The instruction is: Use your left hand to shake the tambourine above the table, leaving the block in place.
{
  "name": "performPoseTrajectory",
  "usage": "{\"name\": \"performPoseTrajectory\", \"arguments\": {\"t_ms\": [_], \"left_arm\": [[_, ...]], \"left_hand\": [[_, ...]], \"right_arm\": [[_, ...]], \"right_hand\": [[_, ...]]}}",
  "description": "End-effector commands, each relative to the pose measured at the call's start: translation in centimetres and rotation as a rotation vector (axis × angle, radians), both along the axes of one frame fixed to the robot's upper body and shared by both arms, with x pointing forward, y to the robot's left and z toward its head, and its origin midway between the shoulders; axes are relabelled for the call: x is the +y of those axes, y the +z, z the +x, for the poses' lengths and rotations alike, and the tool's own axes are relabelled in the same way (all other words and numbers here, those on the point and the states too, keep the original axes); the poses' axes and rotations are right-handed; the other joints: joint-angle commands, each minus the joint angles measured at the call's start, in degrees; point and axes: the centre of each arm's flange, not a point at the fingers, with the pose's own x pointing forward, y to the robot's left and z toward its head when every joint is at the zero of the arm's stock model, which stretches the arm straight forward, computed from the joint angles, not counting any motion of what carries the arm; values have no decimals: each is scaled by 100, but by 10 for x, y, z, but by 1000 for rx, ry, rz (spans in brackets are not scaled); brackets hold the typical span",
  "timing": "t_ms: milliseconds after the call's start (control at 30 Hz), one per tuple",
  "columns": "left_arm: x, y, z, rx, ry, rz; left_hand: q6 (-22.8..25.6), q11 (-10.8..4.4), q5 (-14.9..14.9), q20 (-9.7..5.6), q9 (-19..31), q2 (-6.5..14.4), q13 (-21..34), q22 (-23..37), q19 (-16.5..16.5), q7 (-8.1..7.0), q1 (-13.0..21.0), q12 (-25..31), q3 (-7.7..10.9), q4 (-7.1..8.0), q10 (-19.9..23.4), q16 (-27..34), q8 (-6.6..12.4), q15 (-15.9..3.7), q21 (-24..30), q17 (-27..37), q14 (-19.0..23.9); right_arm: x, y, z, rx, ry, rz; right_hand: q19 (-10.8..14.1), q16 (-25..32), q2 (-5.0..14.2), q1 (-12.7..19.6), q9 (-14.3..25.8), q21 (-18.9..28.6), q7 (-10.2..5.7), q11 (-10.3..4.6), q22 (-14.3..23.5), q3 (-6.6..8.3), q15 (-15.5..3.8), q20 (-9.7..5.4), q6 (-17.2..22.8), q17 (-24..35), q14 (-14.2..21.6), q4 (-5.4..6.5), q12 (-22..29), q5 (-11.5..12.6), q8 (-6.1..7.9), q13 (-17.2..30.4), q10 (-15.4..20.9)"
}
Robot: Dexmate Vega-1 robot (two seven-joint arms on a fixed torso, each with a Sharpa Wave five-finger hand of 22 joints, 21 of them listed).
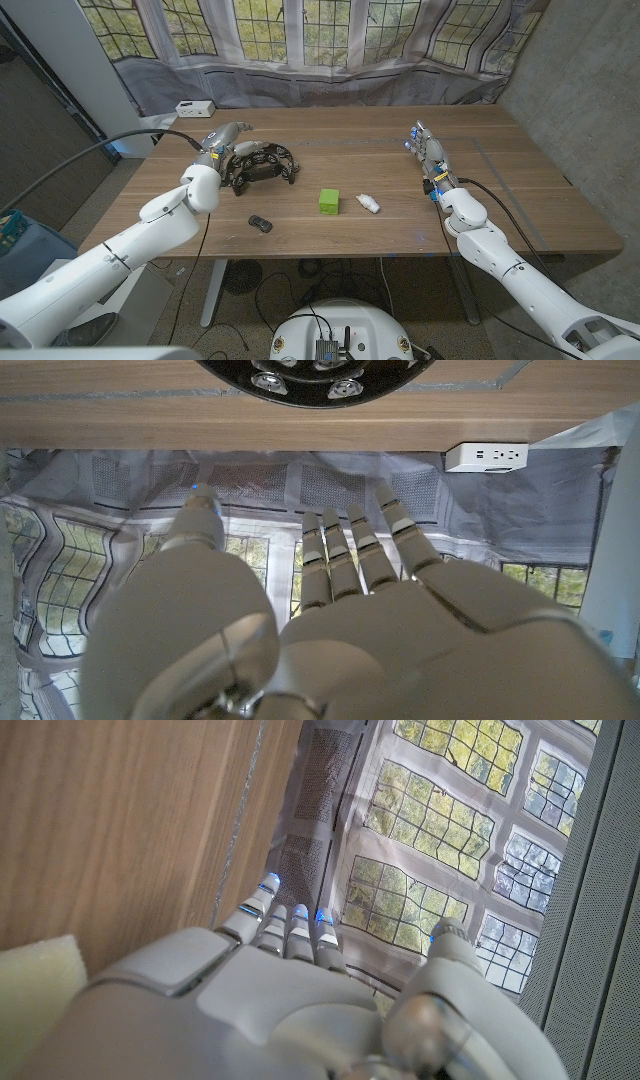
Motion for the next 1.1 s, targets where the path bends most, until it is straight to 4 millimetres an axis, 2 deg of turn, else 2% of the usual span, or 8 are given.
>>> {"name": "performPoseTrajectory", "arguments": {"t_ms": [33,133,367,600,767,1000,1100], "left_arm": [[2,7,3,66,51,76],[1,8,5,82,56,88],[-4,13,9,139,65,149],[-10,18,9,156,85,209],[-13,19,10,172,97,243],[-17,20,14,203,123,275],[-19,20,17,226,125,291]], "left_hand": [[-95,28,4,44,9,-7,25,26,133,-3,12,-56,21,26,-72,32,-64,-55,57,12,163],[-117,26,19,13,10,30,26,27,195,5,67,-76,51,12,-92,31,-86,-53,70,11,207],[-189,21,56,92,12,143,26,27,362,40,278,-123,159,-45,-126,-2,-142,-80,103,11,245],[-276,-11,84,21,12,206,23,21,370,26,627,-187,297,-149,-195,-55,-185,-119,63,8,222],[-385,-55,54,-41,14,175,22,11,409,-28,1128,-240,426,-217,-241,-95,-210,-167,22,7,189],[-441,-76,46,-70,17,114,23,7,481,-54,1418,-273,466,-213,-287,-114,-217,-214,14,6,157],[-452,-72,22,-84,19,10,26,6,521,-50,1380,-273,388,-137,-270,-112,-217,-217,7,8,166]], "right_arm": [[3,-1,-3,-3,-6,8],[4,-1,-4,-3,-8,8],[5,-2,-5,1,-10,6],[6,-2,-6,-1,-8,8],[7,-2,-5,1,-5,7],[8,1,-5,-4,-2,-2],[8,1,-4,-4,0,2]], "right_hand": [[18,15,-4,78,16,-11,-33,10,22,39,25,24,47,17,0,0,18,16,4,17,-4],[20,13,0,87,16,-10,-36,9,22,43,25,21,46,16,-2,-3,16,16,3,18,-8],[20,12,16,109,16,-10,-42,3,22,54,24,26,48,15,2,-9,6,16,1,18,-34],[17,12,24,122,16,-11,-50,8,22,60,33,36,47,15,2,-11,3,14,-1,18,-41],[17,12,28,129,17,-10,-51,2,22,62,28,35,48,15,4,-12,3,12,-2,19,-43],[14,13,29,136,17,-11,-57,6,22,63,33,40,47,16,7,-14,5,10,-4,19,-39],[13,12,33,141,17,-12,-60,2,22,65,36,41,44,16,6,-13,3,8,-6,19,-47]]}}
